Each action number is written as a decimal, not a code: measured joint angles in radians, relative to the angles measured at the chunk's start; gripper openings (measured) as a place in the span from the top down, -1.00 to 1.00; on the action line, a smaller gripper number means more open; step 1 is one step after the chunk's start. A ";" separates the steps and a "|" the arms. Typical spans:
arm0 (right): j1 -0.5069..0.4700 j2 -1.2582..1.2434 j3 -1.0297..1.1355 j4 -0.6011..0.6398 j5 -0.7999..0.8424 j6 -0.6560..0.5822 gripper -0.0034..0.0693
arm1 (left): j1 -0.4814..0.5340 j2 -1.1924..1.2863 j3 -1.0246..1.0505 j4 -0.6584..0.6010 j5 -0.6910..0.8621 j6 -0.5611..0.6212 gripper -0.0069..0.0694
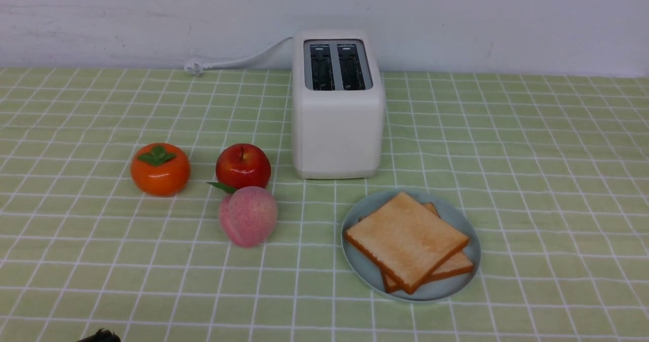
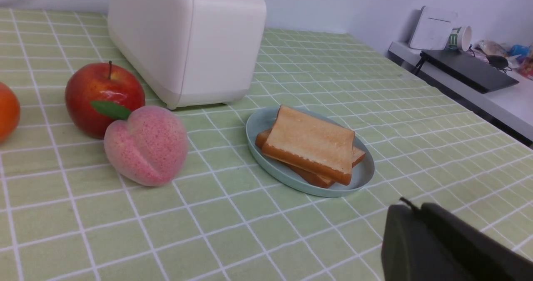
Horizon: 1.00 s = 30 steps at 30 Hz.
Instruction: Take toasted bread from bread machine on green coffee tablecloth place on plate.
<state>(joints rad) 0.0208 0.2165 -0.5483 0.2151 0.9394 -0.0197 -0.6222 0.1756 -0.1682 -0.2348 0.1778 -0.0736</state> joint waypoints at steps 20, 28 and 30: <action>0.000 -0.226 0.562 -0.081 -0.538 -0.082 0.96 | 0.000 -0.001 0.000 -0.003 0.007 0.000 0.71; 0.000 -0.226 0.563 -0.084 -0.538 -0.079 0.95 | 0.000 -0.001 0.000 -0.003 0.008 0.000 0.69; 0.000 -0.226 0.563 -0.084 -0.538 -0.079 0.95 | 0.000 -0.001 0.000 -0.003 0.008 0.000 0.69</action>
<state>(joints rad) 0.0208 -0.0099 0.0148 0.1315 0.4012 -0.0986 -0.6222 0.1745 -0.1682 -0.2380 0.1858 -0.0736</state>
